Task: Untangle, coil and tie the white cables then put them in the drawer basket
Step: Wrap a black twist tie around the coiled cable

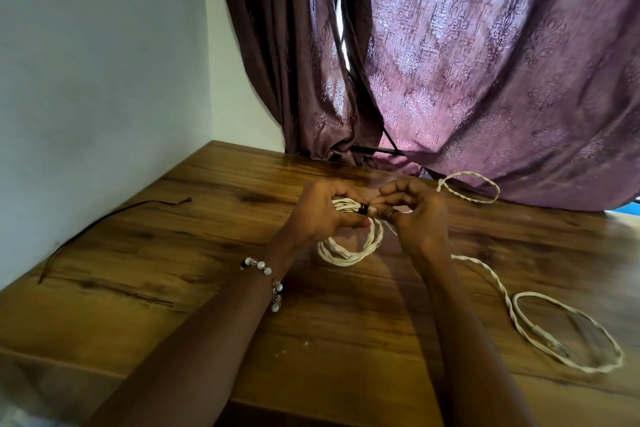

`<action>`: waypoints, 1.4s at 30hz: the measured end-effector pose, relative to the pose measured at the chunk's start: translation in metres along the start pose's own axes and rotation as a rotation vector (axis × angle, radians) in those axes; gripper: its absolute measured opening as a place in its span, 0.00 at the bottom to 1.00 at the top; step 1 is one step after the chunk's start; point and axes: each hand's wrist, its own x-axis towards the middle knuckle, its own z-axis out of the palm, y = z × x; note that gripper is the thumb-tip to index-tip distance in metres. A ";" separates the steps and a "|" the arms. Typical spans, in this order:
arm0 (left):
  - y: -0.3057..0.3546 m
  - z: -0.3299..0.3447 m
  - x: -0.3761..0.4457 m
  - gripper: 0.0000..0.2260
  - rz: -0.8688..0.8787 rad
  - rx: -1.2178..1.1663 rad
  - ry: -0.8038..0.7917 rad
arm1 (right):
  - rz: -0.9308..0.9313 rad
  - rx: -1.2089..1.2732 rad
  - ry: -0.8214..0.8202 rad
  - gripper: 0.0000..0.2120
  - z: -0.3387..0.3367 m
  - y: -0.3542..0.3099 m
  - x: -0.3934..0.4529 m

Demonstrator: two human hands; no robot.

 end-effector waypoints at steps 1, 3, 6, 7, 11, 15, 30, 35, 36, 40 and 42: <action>0.000 0.000 0.000 0.14 -0.005 -0.026 0.007 | 0.019 0.073 -0.021 0.14 -0.002 0.001 0.001; -0.002 0.001 0.001 0.15 -0.029 -0.080 0.019 | 0.069 0.180 -0.056 0.16 -0.008 0.005 0.003; -0.003 0.001 0.000 0.16 -0.042 -0.091 0.014 | 0.131 0.169 -0.099 0.13 -0.012 0.009 0.004; -0.003 0.001 0.000 0.16 -0.037 -0.083 0.007 | 0.136 0.145 -0.109 0.11 -0.013 0.009 0.003; -0.004 0.001 0.000 0.16 -0.037 -0.064 0.009 | 0.182 0.208 -0.124 0.08 -0.015 0.010 0.003; 0.000 0.000 -0.001 0.15 -0.055 -0.044 -0.027 | 0.258 0.244 -0.148 0.09 -0.019 0.012 0.003; -0.003 0.001 0.000 0.14 -0.079 -0.089 -0.054 | 0.218 0.227 -0.157 0.06 -0.015 0.011 0.001; -0.005 0.002 0.000 0.13 -0.097 -0.125 -0.070 | 0.188 0.209 -0.161 0.05 -0.014 0.011 0.000; -0.005 0.002 0.000 0.14 -0.098 -0.128 -0.068 | 0.180 0.209 -0.160 0.05 -0.014 0.011 0.000; -0.004 0.002 -0.001 0.14 -0.084 -0.133 -0.063 | 0.142 0.187 -0.156 0.05 -0.015 0.012 0.001; -0.002 0.001 -0.001 0.14 -0.078 -0.135 -0.074 | 0.150 0.191 -0.163 0.05 -0.014 0.012 0.001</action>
